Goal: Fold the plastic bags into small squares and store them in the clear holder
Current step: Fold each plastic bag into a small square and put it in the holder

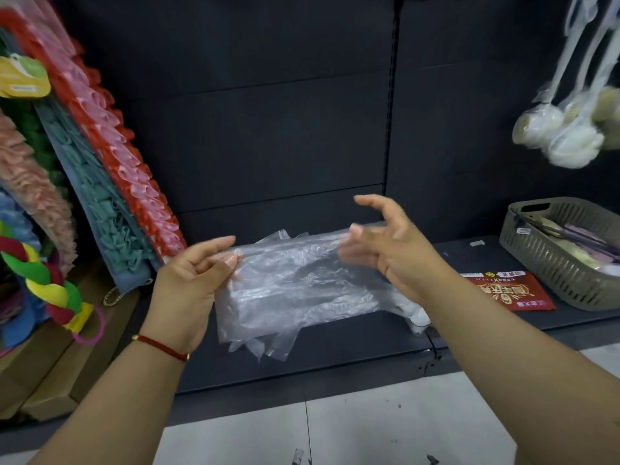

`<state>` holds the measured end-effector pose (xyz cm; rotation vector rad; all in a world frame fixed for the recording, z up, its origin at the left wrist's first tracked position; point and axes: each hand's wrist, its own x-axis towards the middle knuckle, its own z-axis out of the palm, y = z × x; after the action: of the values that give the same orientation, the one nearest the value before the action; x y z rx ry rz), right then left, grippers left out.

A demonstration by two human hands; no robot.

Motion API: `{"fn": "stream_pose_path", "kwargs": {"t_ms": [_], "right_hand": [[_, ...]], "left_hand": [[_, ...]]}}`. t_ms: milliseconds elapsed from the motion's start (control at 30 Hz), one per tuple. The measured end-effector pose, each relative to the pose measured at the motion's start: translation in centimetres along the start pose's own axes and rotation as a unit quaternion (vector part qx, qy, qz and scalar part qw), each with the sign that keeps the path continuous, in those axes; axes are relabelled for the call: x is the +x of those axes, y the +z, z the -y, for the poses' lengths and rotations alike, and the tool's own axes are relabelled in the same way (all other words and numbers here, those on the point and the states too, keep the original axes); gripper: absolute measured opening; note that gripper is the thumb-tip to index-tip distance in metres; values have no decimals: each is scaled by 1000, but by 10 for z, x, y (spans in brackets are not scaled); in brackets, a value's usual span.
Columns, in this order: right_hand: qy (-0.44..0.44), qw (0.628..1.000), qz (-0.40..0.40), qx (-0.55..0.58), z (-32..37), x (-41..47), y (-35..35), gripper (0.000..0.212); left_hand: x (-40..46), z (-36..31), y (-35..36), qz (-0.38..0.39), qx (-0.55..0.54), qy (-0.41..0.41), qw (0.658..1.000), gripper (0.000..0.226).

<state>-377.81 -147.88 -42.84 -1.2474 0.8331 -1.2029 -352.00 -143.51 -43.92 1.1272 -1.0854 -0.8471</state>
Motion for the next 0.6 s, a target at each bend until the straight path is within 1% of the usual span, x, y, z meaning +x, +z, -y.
{"fn": "stream_pose_path", "kwargs": {"t_ms": [67,133,200,300,367,433,500,567,600], "right_hand": [[-5,995,21,-99,-3,-2,-2,41],[-19,985,0,-173,-4,0,-4,37],[-17,980,-20,-196,-5,2,-7,35],[-15,971,-44,-235,-6,4,-9,31],[-24,956,-55,-286,-6,5,-9,26],[-29,942,-62,-329,-6,5,-7,15],[-42,930,-69,-360,-6,6,-7,16],[-49,925,-82,-369,-5,6,-7,15],[-42,929,-86,-356,-4,6,-7,11]], "left_hand": [[1,4,-1,-3,8,-6,1000,25],[4,7,-4,-5,18,-13,1000,25],[5,7,-6,-2,40,-11,999,28],[4,4,-6,-3,107,7,994,31],[5,3,-7,-14,161,26,987,28],[6,4,-8,-19,214,45,976,22],[6,4,-7,-24,253,61,965,17],[6,3,-4,-34,279,75,957,16],[5,2,-2,-36,271,74,959,16]]}}
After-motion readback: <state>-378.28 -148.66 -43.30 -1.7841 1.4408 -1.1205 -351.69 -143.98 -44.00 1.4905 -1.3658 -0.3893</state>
